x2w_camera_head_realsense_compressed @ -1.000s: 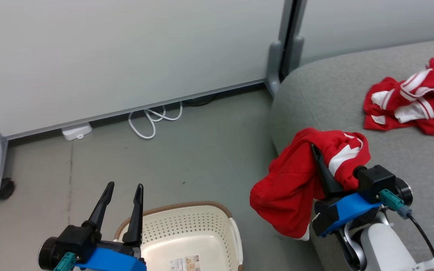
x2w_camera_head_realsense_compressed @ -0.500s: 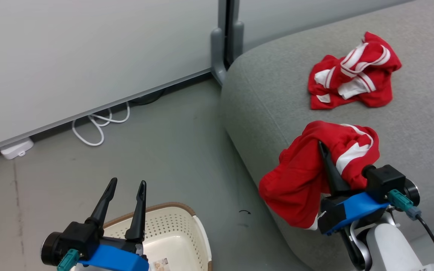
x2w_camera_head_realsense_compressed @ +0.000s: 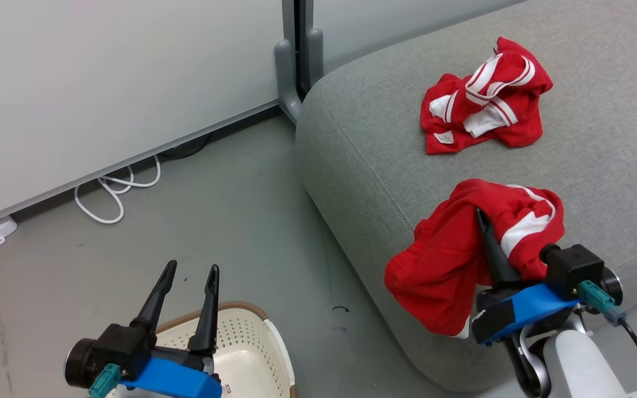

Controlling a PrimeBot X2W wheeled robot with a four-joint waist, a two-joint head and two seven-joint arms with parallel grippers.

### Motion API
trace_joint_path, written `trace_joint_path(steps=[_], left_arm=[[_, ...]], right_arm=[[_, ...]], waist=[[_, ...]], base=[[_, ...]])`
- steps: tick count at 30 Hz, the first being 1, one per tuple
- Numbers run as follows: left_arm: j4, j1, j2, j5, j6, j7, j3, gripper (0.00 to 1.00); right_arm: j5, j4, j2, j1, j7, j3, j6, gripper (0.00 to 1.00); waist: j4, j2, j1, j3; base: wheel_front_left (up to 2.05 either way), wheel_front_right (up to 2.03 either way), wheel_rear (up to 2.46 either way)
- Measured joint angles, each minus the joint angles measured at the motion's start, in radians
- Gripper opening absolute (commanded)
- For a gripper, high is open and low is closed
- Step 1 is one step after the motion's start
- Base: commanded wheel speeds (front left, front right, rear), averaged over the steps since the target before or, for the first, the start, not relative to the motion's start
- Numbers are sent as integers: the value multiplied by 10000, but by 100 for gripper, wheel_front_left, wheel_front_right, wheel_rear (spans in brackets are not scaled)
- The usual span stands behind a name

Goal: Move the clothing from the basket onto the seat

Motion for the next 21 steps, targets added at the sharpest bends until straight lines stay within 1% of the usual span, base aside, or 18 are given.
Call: trace_joint_path(steps=[7,10,12,15,18,21], left_arm=[[-10,-107,8,88,-8,-2,-140,100],[-111,-442,56,228,-31,-2,-261,100],[-150,-528,58,236,-52,0,-334,100],[-253,-662,107,240,-52,0,-581,100],[-416,-916,209,222,-52,-2,-796,100],[-548,-1194,267,159,-54,0,-1074,100]], right_arm=[[-84,-6,2,-245,54,-286,0,0],[-430,13,-2,-1324,205,-869,0,0],[-180,174,-2,-1927,276,-1156,2,0],[-182,449,4,-2857,330,-1779,2,0],[-727,658,-21,-3968,336,-2418,0,0],[-1020,798,-316,-4953,351,-2989,2,0]], waist=[[143,0,0,210],[271,0,0,557],[361,0,1,744],[523,0,0,1047],[709,0,0,1407],[926,0,1,1824]], base=[[0,0,0],[0,0,0],[0,0,0],[0,0,0],[0,0,0],[0,0,0]])
